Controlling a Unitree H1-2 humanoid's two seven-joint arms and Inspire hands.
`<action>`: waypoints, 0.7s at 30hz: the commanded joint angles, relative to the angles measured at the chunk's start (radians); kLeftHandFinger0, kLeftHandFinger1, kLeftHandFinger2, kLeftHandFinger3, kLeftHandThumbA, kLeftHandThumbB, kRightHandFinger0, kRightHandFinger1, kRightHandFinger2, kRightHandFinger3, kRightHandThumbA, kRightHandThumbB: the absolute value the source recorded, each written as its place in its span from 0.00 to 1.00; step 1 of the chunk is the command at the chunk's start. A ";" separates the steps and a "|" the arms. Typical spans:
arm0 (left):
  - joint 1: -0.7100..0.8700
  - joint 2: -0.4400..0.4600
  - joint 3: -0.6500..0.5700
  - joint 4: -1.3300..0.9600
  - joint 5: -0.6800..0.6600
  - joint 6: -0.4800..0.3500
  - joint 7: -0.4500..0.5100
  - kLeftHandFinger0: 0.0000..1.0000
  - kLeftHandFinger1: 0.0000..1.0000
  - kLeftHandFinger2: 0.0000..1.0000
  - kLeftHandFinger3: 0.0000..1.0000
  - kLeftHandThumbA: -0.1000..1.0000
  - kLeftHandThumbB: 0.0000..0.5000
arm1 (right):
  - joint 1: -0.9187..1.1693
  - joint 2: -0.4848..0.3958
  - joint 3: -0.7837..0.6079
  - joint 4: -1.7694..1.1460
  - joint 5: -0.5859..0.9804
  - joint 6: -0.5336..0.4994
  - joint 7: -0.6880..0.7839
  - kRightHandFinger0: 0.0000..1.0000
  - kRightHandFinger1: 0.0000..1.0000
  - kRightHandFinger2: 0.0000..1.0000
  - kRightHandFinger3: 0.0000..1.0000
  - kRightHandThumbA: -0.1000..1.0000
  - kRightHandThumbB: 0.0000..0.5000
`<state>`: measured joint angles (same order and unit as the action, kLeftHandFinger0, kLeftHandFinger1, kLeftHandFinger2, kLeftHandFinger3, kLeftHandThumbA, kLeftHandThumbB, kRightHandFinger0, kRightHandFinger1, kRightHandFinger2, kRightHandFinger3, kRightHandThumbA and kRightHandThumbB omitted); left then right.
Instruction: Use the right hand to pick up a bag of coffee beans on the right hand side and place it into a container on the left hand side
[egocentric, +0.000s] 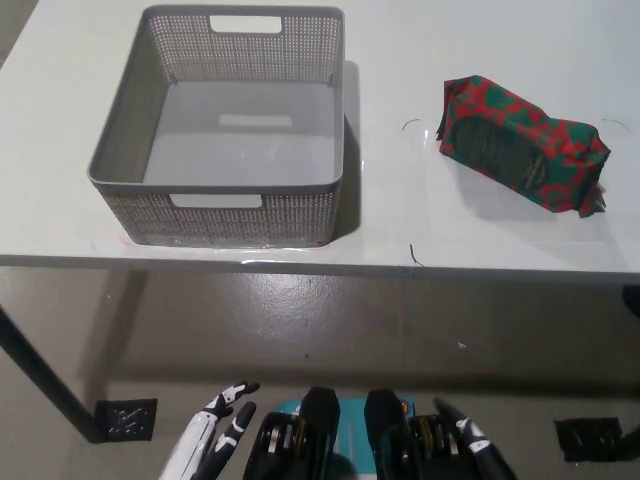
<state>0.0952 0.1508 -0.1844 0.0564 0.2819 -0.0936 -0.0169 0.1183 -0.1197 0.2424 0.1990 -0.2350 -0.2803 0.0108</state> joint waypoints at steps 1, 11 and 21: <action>0.014 0.000 0.007 -0.021 -0.008 -0.055 0.009 1.00 1.00 1.00 1.00 1.00 0.62 | 0.014 0.009 -0.058 -0.076 0.014 -0.097 -0.059 1.00 1.00 1.00 1.00 0.98 0.39; 0.027 -0.001 0.010 -0.011 -0.006 -0.066 0.008 1.00 1.00 1.00 1.00 1.00 0.61 | -0.108 -0.039 -0.219 -0.331 -0.125 0.063 -0.093 1.00 1.00 1.00 1.00 0.88 0.57; 0.045 0.000 0.003 -0.012 0.011 -0.046 0.003 1.00 1.00 1.00 1.00 1.00 0.59 | -0.407 -0.172 -0.258 -0.379 -0.165 0.303 0.016 1.00 1.00 1.00 1.00 0.74 0.80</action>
<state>0.1307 0.1489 -0.1779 0.0567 0.2838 -0.1096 -0.0172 -0.1952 -0.2470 -0.0050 -0.1597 -0.3367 -0.0891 -0.0135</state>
